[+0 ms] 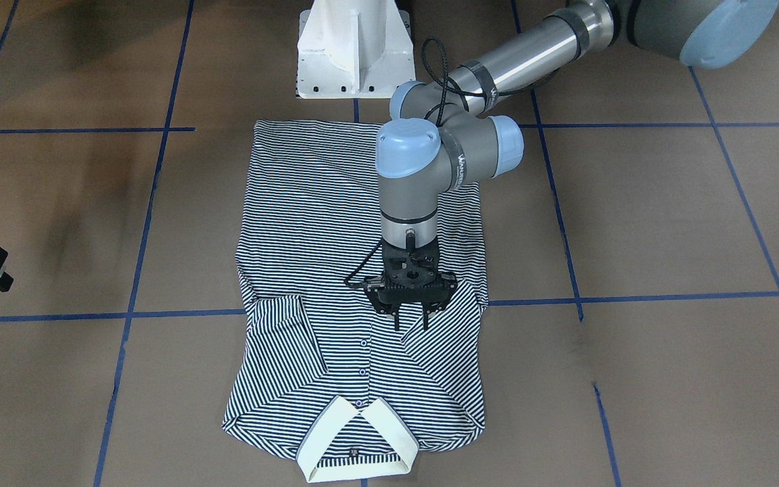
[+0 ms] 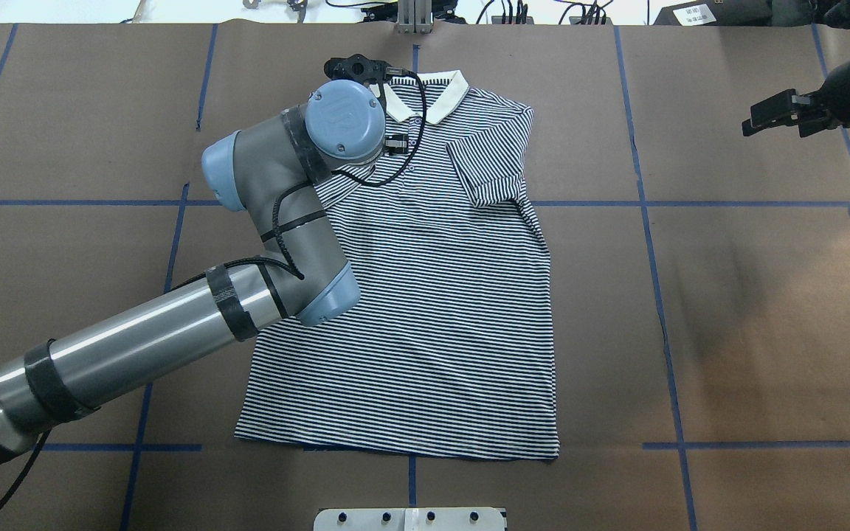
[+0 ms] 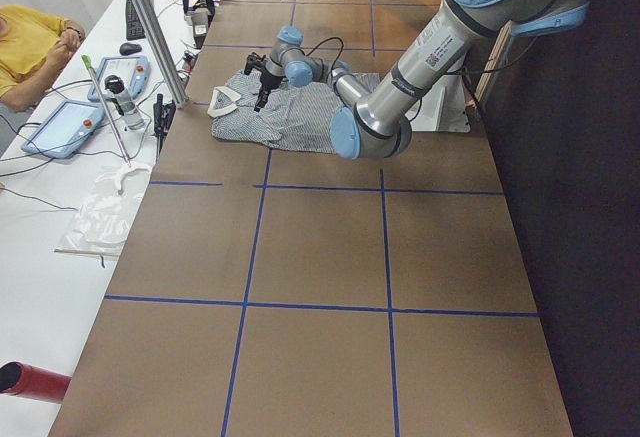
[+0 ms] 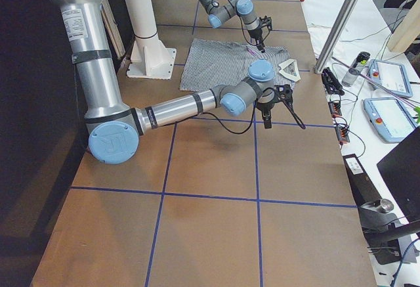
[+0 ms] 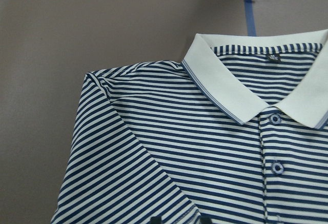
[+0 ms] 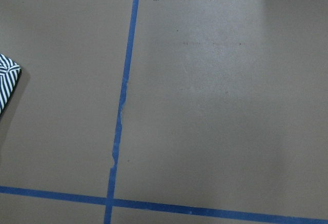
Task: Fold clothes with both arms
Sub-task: 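Fold the grasped sleeve inward across the shirt body with the left gripper, then move both grippers down to the shirt hem corners nearest the robot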
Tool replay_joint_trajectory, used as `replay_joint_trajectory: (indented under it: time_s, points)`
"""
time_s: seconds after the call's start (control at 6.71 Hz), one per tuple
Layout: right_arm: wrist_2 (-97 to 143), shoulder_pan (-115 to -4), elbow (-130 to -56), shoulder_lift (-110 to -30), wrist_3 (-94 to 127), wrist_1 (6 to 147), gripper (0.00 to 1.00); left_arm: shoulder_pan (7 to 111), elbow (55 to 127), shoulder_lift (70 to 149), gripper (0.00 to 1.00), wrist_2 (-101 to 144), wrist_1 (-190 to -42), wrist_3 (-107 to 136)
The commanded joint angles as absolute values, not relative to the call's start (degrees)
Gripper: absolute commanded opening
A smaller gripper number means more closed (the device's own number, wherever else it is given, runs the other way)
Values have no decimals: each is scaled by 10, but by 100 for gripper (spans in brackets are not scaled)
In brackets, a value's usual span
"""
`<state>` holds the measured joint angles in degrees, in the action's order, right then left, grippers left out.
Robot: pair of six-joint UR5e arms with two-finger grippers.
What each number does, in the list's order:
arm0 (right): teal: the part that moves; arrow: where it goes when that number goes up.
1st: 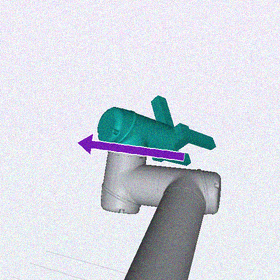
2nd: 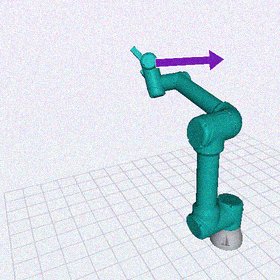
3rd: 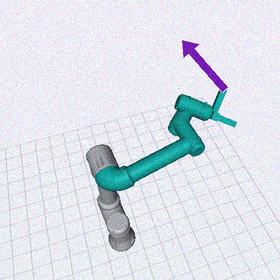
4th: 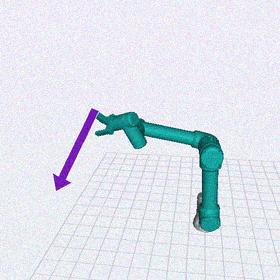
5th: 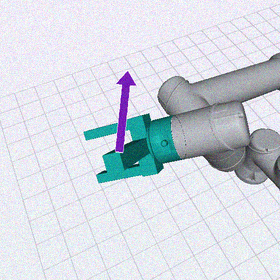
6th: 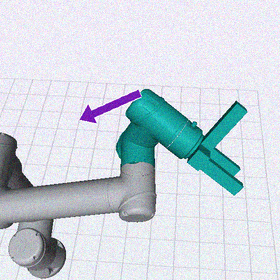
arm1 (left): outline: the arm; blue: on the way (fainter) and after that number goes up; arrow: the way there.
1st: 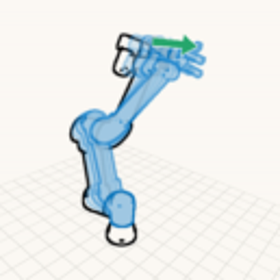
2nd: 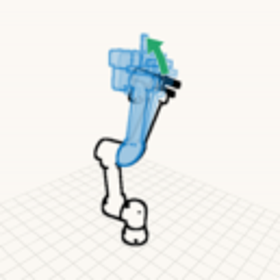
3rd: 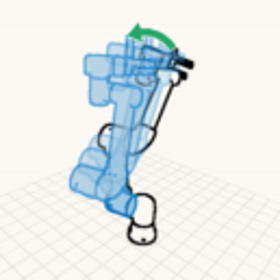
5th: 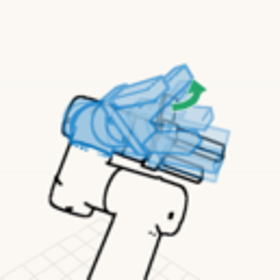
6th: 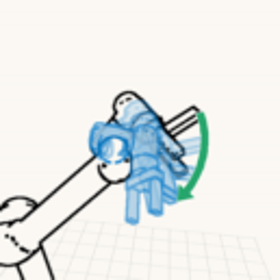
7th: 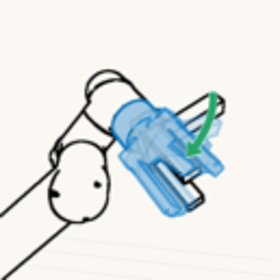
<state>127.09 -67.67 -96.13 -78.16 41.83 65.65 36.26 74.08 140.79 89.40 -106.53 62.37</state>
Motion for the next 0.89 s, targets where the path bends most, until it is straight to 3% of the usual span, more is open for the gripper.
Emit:
replay_joint_trajectory:
  time_s: [0.0, 0.3, 0.6, 0.74]
  points:
    - [1233, -617, -1023, -787, 530, 659, 100, 368, 919, 1294, 100, 945, -1060, 575]
    - [1138, -473, -1115, -789, 711, 667, 100, 369, 1044, 1195, 100, 976, -1047, 574]
    - [944, -262, -1256, -783, 913, 835, 97, 362, 1120, 1136, 100, 1015, -1049, 590]
    - [880, -182, -1284, -787, 999, 851, 93, 359, 1165, 1102, 100, 1030, -1051, 614]
